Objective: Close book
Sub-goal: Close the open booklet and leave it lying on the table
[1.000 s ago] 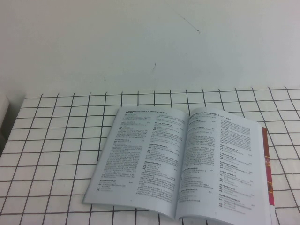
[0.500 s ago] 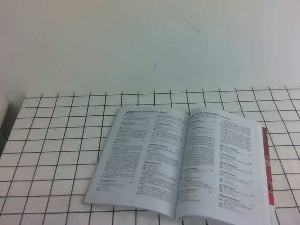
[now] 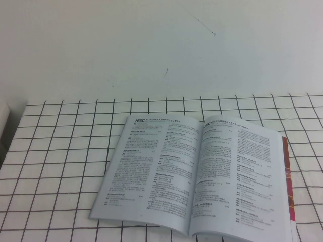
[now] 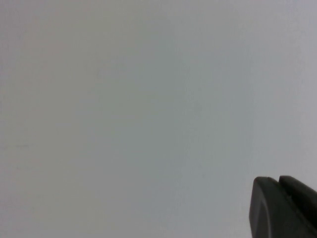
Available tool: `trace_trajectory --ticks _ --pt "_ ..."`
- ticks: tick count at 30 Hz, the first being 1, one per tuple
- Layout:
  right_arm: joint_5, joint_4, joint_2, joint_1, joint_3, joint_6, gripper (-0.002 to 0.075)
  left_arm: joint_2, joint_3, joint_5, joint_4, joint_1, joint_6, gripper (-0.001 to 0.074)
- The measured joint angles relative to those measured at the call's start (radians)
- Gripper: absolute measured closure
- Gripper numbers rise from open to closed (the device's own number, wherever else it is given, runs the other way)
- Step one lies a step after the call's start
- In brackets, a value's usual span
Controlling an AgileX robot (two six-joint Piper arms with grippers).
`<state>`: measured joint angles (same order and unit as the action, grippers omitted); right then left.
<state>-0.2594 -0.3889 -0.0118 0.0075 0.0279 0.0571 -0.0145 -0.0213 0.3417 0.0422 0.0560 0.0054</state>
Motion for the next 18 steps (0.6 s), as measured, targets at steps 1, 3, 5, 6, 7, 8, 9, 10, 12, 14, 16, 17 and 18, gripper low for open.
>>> trace_trajectory --ticks 1,3,5,6,7,8,9,10,12,14,16,17,18 --pt "-0.026 0.000 0.000 0.000 0.000 -0.002 0.0729 0.000 0.000 0.019 0.000 0.000 0.000 0.0738" --pt "-0.062 0.004 0.000 0.000 0.000 -0.006 0.0729 0.000 0.000 0.055 0.000 0.000 -0.005 0.0738" --pt "-0.078 0.030 0.000 0.000 0.000 -0.007 0.0729 0.000 0.000 0.087 0.000 0.000 -0.026 0.0738" --pt "-0.080 0.052 0.000 0.000 0.000 -0.007 0.0729 0.000 0.000 0.097 0.000 0.000 -0.040 0.0738" --pt "-0.080 0.084 0.000 0.000 0.000 -0.001 0.0729 0.000 0.000 0.105 0.001 0.000 -0.056 0.0738" --pt "-0.060 0.120 0.000 0.000 -0.006 0.003 0.0729 0.000 0.000 0.113 0.002 0.000 -0.085 0.0738" --pt "-0.016 0.156 0.000 0.000 -0.024 0.004 0.0729 0.000 0.000 0.115 0.002 0.000 -0.121 0.0738" --pt "0.030 0.192 0.000 0.000 -0.045 0.004 0.0729 0.000 0.003 0.096 0.002 0.000 -0.160 0.0738" --pt "0.147 0.238 0.000 0.000 -0.116 0.004 0.0729 0.000 0.051 -0.016 0.002 0.000 -0.214 0.0738" --pt "0.234 0.255 0.016 0.000 -0.191 0.004 0.0729 0.000 0.126 -0.139 -0.011 0.000 -0.230 0.0738" --pt "0.297 0.268 0.053 0.000 -0.253 0.004 0.0729 0.010 0.218 -0.258 -0.027 0.000 -0.234 0.0738" --pt "0.337 0.279 0.082 0.000 -0.287 0.004 0.0729 0.029 0.263 -0.322 -0.031 0.000 -0.234 0.0738" --pt "0.382 0.294 0.116 0.000 -0.321 0.007 0.0729 0.056 0.305 -0.383 -0.036 0.000 -0.234 0.0738"
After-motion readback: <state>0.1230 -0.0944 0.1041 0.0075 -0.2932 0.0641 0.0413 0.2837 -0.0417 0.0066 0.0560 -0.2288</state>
